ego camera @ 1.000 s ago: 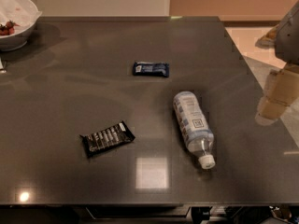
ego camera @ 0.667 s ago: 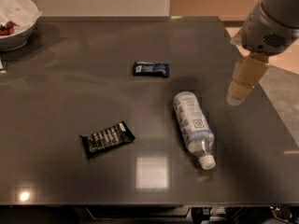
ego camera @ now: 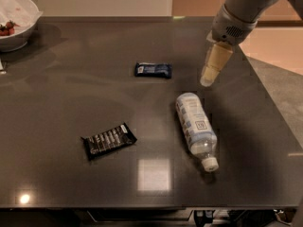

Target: Move rxbar blueberry near rxbar chocolate

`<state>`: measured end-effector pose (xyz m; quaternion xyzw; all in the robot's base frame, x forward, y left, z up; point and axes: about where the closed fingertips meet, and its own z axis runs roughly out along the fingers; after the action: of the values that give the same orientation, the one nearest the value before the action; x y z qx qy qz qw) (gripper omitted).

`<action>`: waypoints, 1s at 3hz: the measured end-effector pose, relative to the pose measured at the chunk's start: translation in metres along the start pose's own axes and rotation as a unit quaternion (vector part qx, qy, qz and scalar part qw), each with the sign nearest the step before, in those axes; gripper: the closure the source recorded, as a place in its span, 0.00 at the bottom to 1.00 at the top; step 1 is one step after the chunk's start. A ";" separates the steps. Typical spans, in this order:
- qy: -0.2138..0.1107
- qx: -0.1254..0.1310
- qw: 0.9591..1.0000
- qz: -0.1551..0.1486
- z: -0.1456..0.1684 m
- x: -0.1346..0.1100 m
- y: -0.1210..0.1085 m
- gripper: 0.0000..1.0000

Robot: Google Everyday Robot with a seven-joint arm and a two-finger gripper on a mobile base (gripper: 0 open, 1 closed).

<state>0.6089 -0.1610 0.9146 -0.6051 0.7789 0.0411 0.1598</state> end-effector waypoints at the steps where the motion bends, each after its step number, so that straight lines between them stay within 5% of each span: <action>1: -0.018 -0.004 1.000 0.004 0.023 -0.019 -0.026 0.00; 3: -0.057 -0.008 0.998 0.017 0.063 -0.049 -0.052 0.00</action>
Offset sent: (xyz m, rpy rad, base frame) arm 0.0797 0.0494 -0.0351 0.1189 -0.0030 -0.0133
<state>0.6820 -0.1132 0.8768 -0.5895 0.7785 0.0839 0.1983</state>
